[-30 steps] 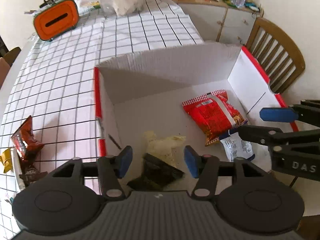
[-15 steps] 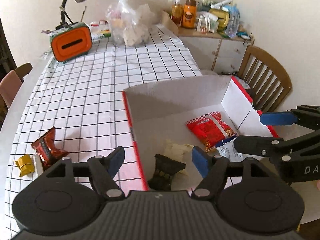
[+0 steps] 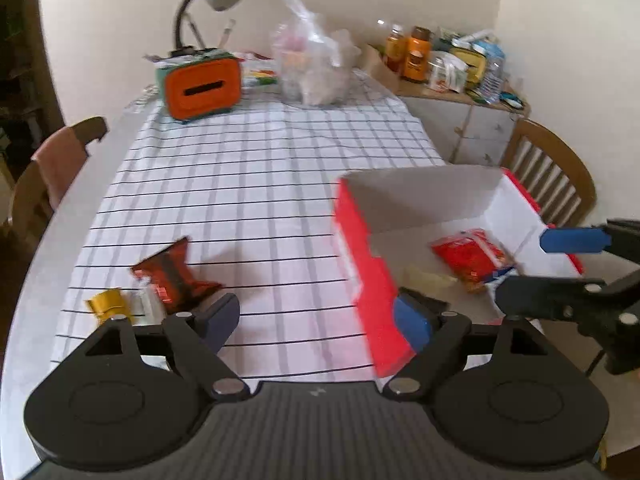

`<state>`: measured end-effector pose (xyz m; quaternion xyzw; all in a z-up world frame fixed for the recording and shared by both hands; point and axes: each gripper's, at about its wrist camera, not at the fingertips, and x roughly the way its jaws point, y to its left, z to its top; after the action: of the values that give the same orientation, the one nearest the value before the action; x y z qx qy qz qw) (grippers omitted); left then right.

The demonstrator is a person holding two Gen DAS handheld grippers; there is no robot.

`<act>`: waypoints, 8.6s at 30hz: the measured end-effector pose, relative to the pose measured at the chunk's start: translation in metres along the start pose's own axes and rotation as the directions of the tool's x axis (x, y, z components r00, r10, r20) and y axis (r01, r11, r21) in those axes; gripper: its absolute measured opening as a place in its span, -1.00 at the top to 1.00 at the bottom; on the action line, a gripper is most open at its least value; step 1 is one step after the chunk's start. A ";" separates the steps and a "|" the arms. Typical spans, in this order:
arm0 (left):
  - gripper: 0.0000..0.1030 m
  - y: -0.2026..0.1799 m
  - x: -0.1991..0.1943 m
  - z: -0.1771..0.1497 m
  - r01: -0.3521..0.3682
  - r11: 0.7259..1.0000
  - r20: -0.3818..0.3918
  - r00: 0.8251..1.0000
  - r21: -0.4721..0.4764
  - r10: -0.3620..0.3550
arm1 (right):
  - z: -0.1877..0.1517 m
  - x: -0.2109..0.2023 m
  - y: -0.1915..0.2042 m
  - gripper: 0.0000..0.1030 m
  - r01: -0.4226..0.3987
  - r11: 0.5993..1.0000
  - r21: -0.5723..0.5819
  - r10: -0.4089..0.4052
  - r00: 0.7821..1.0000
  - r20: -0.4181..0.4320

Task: Organize snacks
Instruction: 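Move both tools back to the snack pile, right tool toward the blue packet, then grasp the yellow wrapped snack with left tool while right tool grasps blue packet, then carry the yellow snack and blue packet with both tools over the red box, then open both tools to drop the yellow snack and blue packet into the box, then move both tools back from the box to the snack pile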

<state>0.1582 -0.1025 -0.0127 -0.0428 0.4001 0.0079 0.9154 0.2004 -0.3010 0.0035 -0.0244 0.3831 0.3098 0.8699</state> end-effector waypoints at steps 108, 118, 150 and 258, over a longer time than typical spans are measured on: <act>0.08 0.132 0.016 -0.020 0.007 0.994 -0.076 0.997 0.108 0.001 | -0.040 0.073 0.105 0.11 0.032 0.999 -0.039 -0.038 0.987 -0.159; 0.08 0.034 0.004 0.002 0.062 0.986 -0.035 0.998 0.153 -0.057 | -0.019 0.035 0.034 0.11 0.090 0.996 -0.008 -0.090 0.991 -0.095; 0.08 -0.154 0.109 0.035 0.017 0.954 -0.140 0.990 0.298 0.026 | 0.004 0.069 -0.137 0.11 0.259 0.965 -0.040 -0.262 0.944 -0.202; -0.68 0.201 0.032 -0.095 -0.038 0.995 -0.125 0.991 0.096 0.050 | -0.025 0.162 0.141 -0.91 -0.067 0.981 -0.181 0.019 0.966 -0.257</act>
<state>0.1008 0.0889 -0.1151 0.0085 0.4584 0.0066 0.8887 0.1888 -0.1098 -0.0966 -0.1374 0.4608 0.3579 0.8005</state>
